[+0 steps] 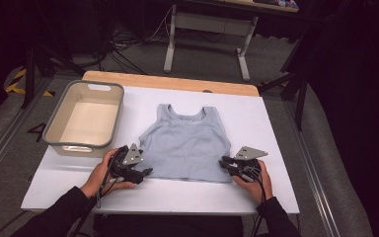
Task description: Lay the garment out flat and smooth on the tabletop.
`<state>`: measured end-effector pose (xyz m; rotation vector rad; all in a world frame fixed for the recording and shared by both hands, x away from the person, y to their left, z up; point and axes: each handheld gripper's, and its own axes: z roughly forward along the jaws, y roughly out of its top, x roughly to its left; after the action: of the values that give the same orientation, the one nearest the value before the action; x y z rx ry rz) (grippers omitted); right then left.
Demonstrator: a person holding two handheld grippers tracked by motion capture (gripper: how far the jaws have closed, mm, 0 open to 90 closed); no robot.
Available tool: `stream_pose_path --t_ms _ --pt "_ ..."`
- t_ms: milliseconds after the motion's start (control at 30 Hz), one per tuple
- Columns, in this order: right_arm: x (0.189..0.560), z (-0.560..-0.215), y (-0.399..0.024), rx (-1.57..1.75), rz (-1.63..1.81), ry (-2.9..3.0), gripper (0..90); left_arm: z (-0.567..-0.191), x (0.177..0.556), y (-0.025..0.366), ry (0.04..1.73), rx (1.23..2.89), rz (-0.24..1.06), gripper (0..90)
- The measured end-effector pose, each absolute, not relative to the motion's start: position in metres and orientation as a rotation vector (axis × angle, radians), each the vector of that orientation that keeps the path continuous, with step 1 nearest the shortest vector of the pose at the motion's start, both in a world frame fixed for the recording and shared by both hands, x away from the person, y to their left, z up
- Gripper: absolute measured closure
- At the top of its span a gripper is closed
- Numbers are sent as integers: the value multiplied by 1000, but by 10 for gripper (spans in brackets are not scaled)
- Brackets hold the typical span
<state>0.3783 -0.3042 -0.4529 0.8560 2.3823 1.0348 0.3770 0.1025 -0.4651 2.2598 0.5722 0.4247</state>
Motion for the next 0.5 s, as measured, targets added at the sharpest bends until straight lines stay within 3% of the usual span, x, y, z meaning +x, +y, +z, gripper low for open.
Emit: stream_pose_path --t_ms 33,167,200,267,500 --pt "377 -453 -304 852 1036 2385 749 -465 377 105 559 2264 385 308" --pt "374 -453 -305 845 1040 2413 755 -464 376 107 534 2273 316 575" --pt "374 -454 -305 843 1043 2418 757 -463 375 108 526 2286 317 575" --pt "373 -455 -305 849 1058 2411 761 -463 372 107 495 2308 321 754" --pt "376 -455 -299 843 1031 2390 759 -460 371 107 484 2340 368 795"
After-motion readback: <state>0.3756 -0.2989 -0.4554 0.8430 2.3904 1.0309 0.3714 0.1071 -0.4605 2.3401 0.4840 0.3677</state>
